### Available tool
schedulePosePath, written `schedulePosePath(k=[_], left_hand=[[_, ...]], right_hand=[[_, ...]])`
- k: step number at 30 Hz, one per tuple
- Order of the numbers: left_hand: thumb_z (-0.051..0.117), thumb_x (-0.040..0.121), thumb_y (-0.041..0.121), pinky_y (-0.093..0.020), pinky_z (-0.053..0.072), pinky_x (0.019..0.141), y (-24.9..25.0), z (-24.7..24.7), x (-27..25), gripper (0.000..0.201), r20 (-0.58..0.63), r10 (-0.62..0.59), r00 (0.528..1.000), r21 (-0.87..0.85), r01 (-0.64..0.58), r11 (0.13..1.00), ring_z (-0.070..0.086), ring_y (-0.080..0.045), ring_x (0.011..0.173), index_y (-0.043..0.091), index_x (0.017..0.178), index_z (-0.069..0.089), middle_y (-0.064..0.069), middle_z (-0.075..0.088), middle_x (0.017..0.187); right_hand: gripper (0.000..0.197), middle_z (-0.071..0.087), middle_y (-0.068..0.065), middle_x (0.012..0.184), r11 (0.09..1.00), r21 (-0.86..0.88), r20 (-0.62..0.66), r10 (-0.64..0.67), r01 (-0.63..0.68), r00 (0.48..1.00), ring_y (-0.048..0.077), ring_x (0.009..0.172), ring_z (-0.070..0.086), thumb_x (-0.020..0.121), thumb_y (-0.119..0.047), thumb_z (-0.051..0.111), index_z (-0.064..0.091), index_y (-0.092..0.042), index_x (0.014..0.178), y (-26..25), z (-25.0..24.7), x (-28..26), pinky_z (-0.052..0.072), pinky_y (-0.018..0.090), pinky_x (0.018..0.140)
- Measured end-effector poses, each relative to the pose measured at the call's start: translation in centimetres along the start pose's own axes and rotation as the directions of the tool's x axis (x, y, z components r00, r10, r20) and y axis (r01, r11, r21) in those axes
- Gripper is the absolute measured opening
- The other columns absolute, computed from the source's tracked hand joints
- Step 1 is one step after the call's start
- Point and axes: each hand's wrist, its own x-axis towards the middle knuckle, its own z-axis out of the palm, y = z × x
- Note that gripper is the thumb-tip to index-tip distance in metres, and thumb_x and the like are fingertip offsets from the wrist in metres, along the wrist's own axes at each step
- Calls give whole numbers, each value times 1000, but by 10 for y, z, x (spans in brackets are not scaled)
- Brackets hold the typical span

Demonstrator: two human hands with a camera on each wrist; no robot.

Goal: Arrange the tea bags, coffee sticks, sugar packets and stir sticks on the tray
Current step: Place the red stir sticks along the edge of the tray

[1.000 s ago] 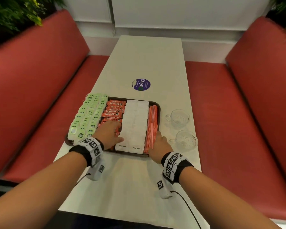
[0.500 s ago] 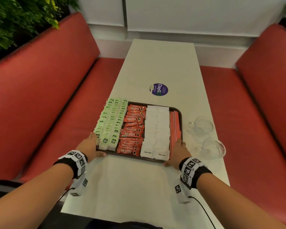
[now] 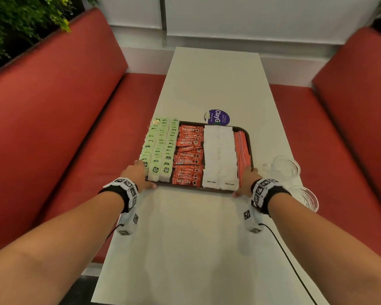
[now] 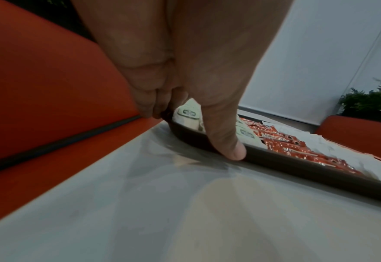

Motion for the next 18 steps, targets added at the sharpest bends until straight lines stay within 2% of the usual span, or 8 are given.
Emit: schedulePosePath(k=[4,7,10,12,14,16,18], left_hand=[[85,65,57,-42,53,91,-1,-2,11,100,-9,10,1000,8,-10,1000,61,-33,111,6,137,38,-13,61,125],[85,64,59,-42,53,91,-1,-1,14,103,-3,11,1000,20,-11,1000,60,-32,113,5,139,37,-12,59,128],[84,64,61,-43,51,96,7,-3,15,113,31,-14,999,53,12,999,56,-33,121,2,144,31,-15,52,138],[80,62,69,-46,45,104,20,-6,14,125,12,-23,1000,115,22,993,47,-34,130,0,148,22,-18,41,145],[72,62,78,-50,34,114,42,-11,11,132,-65,15,998,175,-3,985,35,-37,139,0,152,15,-21,27,155],[68,69,77,-51,22,120,75,-16,4,127,-109,106,988,157,-88,984,21,-36,148,3,155,9,-20,12,162],[68,77,69,-50,19,121,118,-18,-3,115,-133,229,964,64,-222,973,17,-34,150,8,156,11,-16,10,164]], right_hand=[[136,-1,22,163,1000,6,11,23,-23,1000,39,145,30,69,-49,86,-8,-2,155,-4,-7,12,35,48,116],[136,-5,22,164,999,23,-3,33,-33,999,39,148,25,72,-50,84,-12,-2,155,-4,-8,12,31,48,118],[132,7,22,163,997,70,-20,28,-27,999,38,146,28,74,-47,83,-10,-1,155,-4,-6,3,32,47,117],[117,26,21,157,998,57,-36,-37,39,999,35,137,42,77,-50,79,7,-1,155,-2,-11,-9,42,42,109],[87,49,15,142,983,20,-43,-184,184,982,29,121,55,84,-51,72,32,-5,146,5,-24,-27,50,36,96],[66,58,9,135,940,6,-69,-341,342,938,26,117,58,91,-47,65,44,-11,141,16,-40,-48,48,33,94],[53,62,3,131,890,58,-148,-441,453,885,23,116,59,93,-44,63,51,-18,138,35,-57,-65,48,32,96]])
